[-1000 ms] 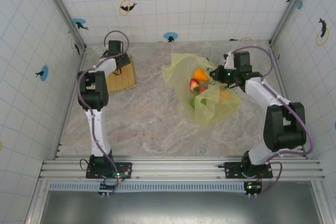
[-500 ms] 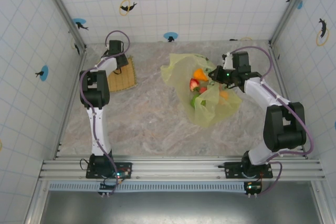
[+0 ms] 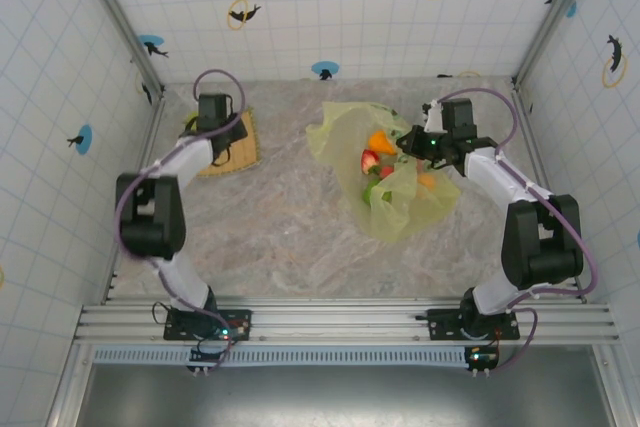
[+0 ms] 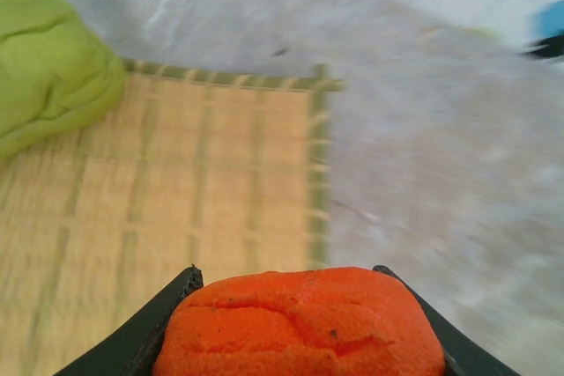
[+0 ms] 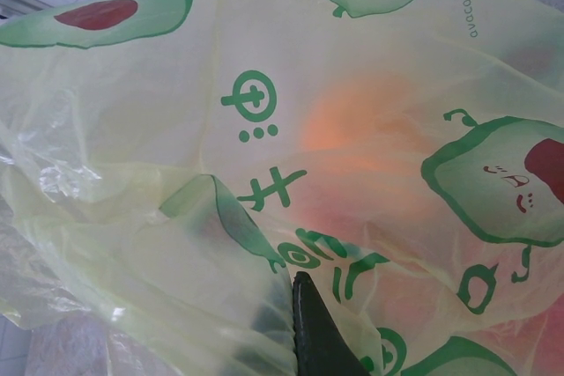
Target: Place the fruits into the plastic bag
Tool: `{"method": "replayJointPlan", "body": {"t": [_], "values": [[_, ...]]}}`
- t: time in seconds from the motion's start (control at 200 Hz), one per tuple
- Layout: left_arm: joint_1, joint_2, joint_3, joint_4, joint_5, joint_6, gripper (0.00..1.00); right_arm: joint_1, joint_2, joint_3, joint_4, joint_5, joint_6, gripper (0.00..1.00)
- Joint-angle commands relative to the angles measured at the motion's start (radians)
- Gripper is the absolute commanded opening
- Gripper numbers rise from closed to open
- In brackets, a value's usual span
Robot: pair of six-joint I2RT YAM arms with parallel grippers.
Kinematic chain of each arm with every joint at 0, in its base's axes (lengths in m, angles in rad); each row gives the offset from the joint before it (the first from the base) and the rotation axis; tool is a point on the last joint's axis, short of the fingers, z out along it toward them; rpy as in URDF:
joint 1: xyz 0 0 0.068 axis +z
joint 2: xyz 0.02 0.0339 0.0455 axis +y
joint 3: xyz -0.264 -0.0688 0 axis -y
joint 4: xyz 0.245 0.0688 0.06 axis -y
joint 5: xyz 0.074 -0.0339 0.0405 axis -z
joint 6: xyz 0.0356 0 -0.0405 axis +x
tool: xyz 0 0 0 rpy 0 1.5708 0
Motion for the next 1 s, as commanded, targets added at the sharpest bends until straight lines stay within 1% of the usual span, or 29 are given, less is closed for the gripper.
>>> {"method": "replayJointPlan", "body": {"t": [0.0,0.065,0.145,0.16,0.25,0.33,0.41,0.43,0.52,0.57,0.616,0.801,0.881,0.996], "values": [[-0.092,-0.207,-0.138,0.119,0.040,-0.063,0.46,0.004,-0.014,0.032,0.010,0.010,-0.006,0.00],[-0.166,-0.306,-0.194,0.114,0.019,-0.065,0.46,0.005,-0.011,0.032,0.015,0.012,-0.003,0.00],[-0.260,-0.391,-0.207,0.102,0.020,-0.069,0.46,0.005,0.002,0.041,0.011,0.006,-0.001,0.00],[-0.302,-0.403,-0.207,0.102,0.021,-0.069,0.46,0.004,0.004,0.043,0.010,0.005,-0.002,0.00],[-0.438,-0.452,-0.202,0.121,0.026,-0.073,0.45,0.005,0.007,0.052,0.002,0.006,-0.003,0.00],[-0.556,-0.453,-0.182,0.140,0.035,-0.064,0.45,0.006,0.005,0.060,-0.013,0.011,-0.011,0.00],[-0.660,-0.417,-0.174,0.164,0.067,-0.049,0.45,0.005,0.002,0.060,-0.012,0.009,-0.013,0.00],[-0.683,-0.404,-0.139,0.169,0.074,-0.046,0.45,0.005,0.001,0.059,-0.011,0.007,-0.013,0.00],[-0.769,-0.333,-0.106,0.180,0.099,-0.019,0.45,0.006,-0.005,0.053,-0.010,0.002,-0.014,0.00],[-0.795,-0.294,-0.098,0.179,0.095,-0.009,0.45,0.006,-0.009,0.045,-0.005,-0.001,-0.014,0.00],[-0.801,-0.262,-0.096,0.179,0.090,-0.009,0.45,0.006,-0.015,0.038,-0.005,-0.004,-0.016,0.00],[-0.801,-0.144,-0.070,0.143,0.027,0.025,0.45,0.004,-0.034,0.032,-0.020,-0.008,-0.031,0.00],[-0.801,-0.088,-0.038,0.122,0.020,0.060,0.45,0.005,-0.038,0.036,-0.021,-0.014,-0.030,0.00],[-0.790,-0.020,0.004,0.091,-0.084,0.080,0.46,0.003,-0.045,0.046,-0.027,-0.020,-0.037,0.00]]}}
